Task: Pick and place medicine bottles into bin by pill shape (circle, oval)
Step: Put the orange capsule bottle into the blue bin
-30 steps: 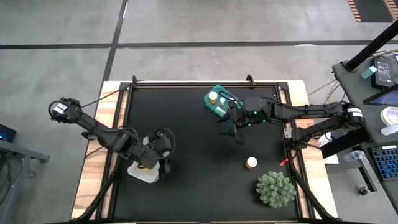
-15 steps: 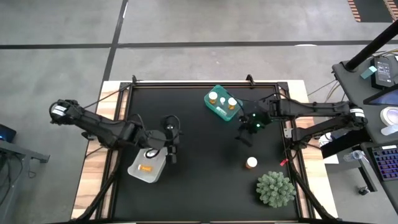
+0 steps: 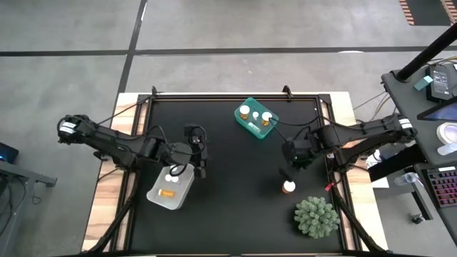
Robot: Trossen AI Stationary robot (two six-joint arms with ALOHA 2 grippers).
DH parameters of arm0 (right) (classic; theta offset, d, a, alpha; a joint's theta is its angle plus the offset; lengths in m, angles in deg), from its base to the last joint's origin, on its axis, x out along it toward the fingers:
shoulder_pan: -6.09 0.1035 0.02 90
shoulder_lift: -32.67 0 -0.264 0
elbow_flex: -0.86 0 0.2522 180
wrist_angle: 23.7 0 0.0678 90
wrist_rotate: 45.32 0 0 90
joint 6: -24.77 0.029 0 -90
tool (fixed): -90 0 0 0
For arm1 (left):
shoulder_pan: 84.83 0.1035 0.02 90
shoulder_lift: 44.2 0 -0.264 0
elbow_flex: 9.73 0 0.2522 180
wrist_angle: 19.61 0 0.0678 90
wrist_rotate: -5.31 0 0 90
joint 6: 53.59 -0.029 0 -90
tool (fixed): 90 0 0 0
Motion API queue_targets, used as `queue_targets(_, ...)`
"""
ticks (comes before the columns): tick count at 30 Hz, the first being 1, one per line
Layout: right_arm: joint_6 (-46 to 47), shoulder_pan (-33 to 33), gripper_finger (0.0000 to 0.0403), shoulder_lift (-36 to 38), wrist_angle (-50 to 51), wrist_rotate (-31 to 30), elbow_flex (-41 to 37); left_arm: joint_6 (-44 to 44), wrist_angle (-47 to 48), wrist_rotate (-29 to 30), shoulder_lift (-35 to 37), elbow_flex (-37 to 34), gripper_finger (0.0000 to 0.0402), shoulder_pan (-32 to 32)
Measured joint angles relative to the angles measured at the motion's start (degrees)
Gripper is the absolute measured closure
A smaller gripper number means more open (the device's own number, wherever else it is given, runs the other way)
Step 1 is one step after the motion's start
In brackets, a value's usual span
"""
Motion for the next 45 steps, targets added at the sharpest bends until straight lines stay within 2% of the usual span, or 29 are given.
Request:
queue_targets(3, 3.29, 3.21, 0.0175, -1.66, 4.1, -3.66, 1.73, -0.1, -0.04, 0.64, 0.19, 0.14, 0.0237, 0.0)
queue_targets(7, 8.71, 5.72, 0.0166, -2.98, 4.92, -3.48, 1.47, 0.45, -0.14, 1.59, 0.31, -0.27, 0.0237, 0.0)
queue_targets(14, 19.81, 8.6, 0.0099, -5.79, 4.72, -3.03, 0.65, 0.41, -0.44, 1.68, -0.97, -0.4, 0.0237, -0.28)
queue_targets(18, 21.38, 8.93, 0.0066, -9.25, 3.54, -3.6, 0.65, -0.86, -0.33, 1.71, -1.09, -0.41, 0.0237, -1.11)
queue_targets(22, 21.53, 9.65, 0.0051, -13.72, 3.23, -3.43, 0.63, -1.75, -0.02, 1.74, -1.09, -0.41, 0.0237, -2.24)
queue_targets(30, 18.2, 11.67, 0.0048, -19.85, 1.1, -1.51, -0.05, -2.02, 0.52, 3.07, -1.09, -0.43, 0.0237, -2.64)
queue_targets(37, 17.49, 11.6, 0.0049, -20.48, -8.54, -0.47, -5.89, -2.0, 0.57, 3.16, -1.09, -0.43, 0.0237, -2.64)
queue_targets(45, 17.37, 11.58, 0.0088, -20.4, -10.08, -0.45, -8.73, -1.99, 0.61, 3.23, -1.09, -0.43, 0.0237, -2.64)
